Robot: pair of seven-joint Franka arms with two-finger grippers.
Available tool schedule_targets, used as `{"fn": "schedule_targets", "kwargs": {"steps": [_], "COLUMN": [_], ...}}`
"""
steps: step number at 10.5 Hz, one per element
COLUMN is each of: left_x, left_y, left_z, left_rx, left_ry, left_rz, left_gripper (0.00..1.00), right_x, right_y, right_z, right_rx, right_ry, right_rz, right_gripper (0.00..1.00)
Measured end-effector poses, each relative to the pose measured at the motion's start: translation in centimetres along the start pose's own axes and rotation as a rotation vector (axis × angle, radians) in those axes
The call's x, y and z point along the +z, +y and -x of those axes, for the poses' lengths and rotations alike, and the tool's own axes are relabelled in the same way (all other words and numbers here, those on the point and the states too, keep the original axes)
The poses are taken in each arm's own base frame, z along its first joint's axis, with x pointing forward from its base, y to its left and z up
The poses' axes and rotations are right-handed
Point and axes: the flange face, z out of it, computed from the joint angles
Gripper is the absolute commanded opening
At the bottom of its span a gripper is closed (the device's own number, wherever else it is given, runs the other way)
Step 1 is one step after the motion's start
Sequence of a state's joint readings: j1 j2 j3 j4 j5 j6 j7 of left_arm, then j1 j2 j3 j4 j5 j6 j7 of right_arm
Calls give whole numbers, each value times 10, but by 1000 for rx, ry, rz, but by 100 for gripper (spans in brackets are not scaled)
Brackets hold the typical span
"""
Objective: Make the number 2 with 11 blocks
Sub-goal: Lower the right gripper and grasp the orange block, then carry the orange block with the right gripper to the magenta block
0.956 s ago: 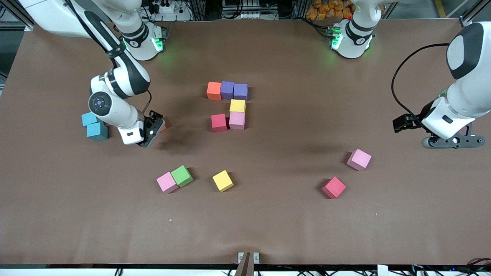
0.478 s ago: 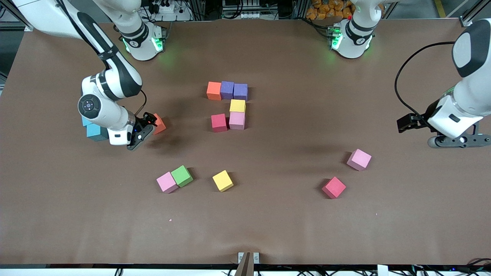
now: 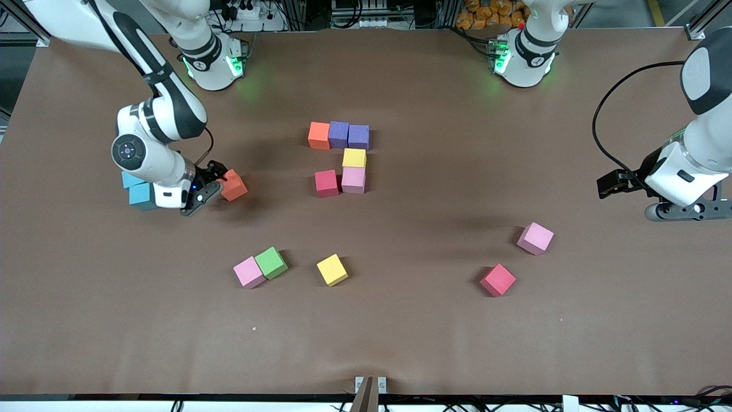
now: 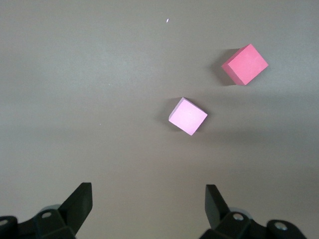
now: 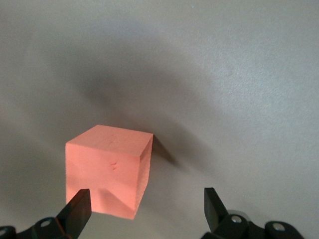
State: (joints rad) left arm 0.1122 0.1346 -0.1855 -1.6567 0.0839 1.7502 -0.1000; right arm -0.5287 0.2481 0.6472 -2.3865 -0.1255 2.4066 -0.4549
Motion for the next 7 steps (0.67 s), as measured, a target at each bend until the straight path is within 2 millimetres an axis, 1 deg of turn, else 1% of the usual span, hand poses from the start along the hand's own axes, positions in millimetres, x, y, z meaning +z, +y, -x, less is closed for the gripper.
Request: {"fn": "schedule_targets", "kwargs": {"steps": [2, 5, 7], "left_x": [0, 0, -3], "left_y": [-1, -3, -13], "left_z": [0, 0, -1], "left_rx": [0, -4, -20], "left_ry": [0, 1, 7], "left_rz": [-2, -5, -4], "left_gripper": [100, 100, 100], "right_x": [0, 1, 4], "right_y": [-11, -31, -36], "right_z": [-2, -15, -16], "right_rx": [23, 14, 6], "right_ry": [6, 23, 35], "right_rz": [-32, -28, -22], "right_gripper": [100, 100, 100]}}
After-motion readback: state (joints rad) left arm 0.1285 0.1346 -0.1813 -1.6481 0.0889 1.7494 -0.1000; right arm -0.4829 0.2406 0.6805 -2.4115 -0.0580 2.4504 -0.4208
